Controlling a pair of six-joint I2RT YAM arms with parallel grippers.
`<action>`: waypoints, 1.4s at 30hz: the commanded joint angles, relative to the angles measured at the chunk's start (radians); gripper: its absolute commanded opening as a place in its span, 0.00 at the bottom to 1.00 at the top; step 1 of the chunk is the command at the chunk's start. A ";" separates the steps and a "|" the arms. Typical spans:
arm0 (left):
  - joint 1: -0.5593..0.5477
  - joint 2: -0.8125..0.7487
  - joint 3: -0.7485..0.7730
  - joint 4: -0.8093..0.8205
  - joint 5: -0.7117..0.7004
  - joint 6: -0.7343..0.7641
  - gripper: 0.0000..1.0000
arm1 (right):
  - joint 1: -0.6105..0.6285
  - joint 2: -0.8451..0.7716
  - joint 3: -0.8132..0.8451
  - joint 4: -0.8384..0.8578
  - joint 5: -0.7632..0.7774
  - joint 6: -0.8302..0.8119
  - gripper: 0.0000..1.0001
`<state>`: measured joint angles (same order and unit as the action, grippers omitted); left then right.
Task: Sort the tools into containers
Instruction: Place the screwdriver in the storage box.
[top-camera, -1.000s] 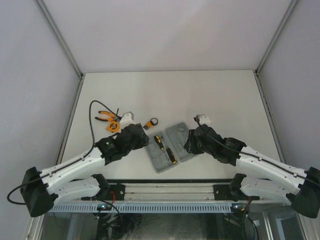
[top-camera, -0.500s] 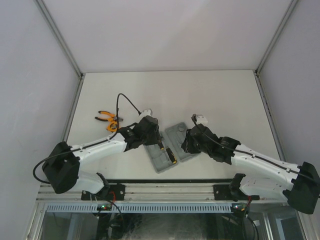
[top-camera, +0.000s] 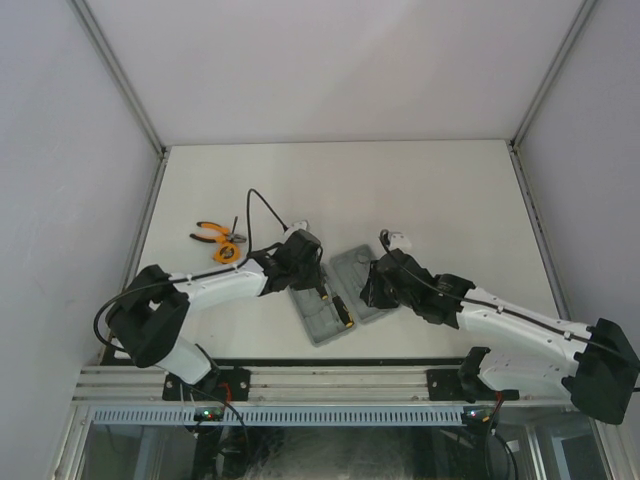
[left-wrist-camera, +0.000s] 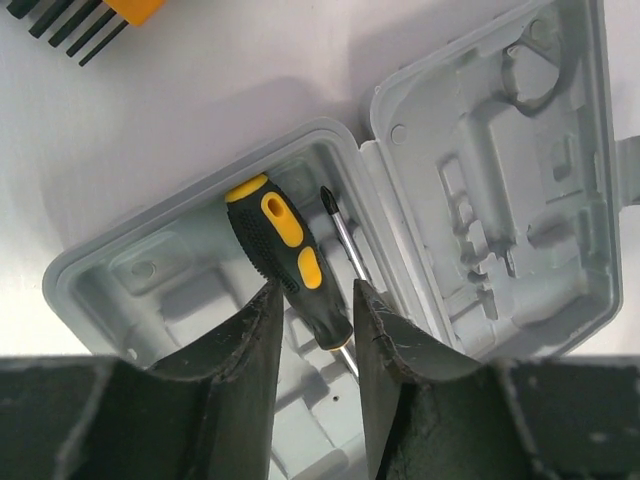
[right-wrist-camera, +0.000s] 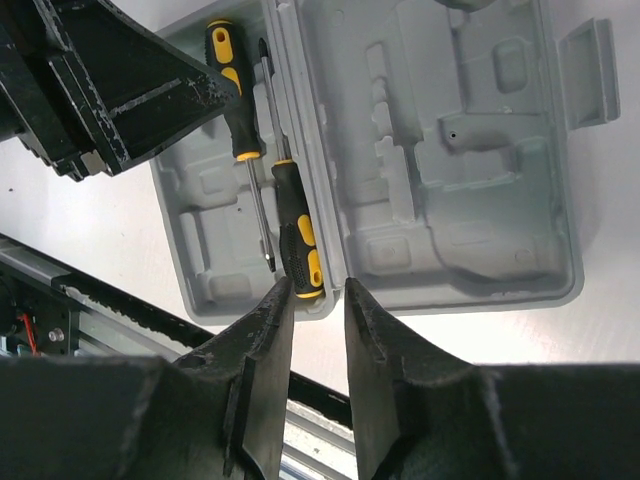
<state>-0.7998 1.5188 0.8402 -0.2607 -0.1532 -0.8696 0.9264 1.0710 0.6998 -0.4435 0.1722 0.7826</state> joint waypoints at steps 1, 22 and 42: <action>0.016 0.020 0.059 0.041 0.017 0.017 0.36 | 0.005 0.010 0.003 0.041 -0.013 0.009 0.26; 0.031 0.051 0.008 0.045 -0.021 0.002 0.23 | 0.055 0.233 0.091 0.122 -0.173 -0.046 0.14; 0.039 0.037 -0.030 0.092 -0.002 -0.005 0.21 | 0.085 0.447 0.179 0.150 -0.185 -0.041 0.06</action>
<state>-0.7727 1.5585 0.8322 -0.2100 -0.1524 -0.8719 0.9985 1.5089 0.8448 -0.3191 -0.0132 0.7540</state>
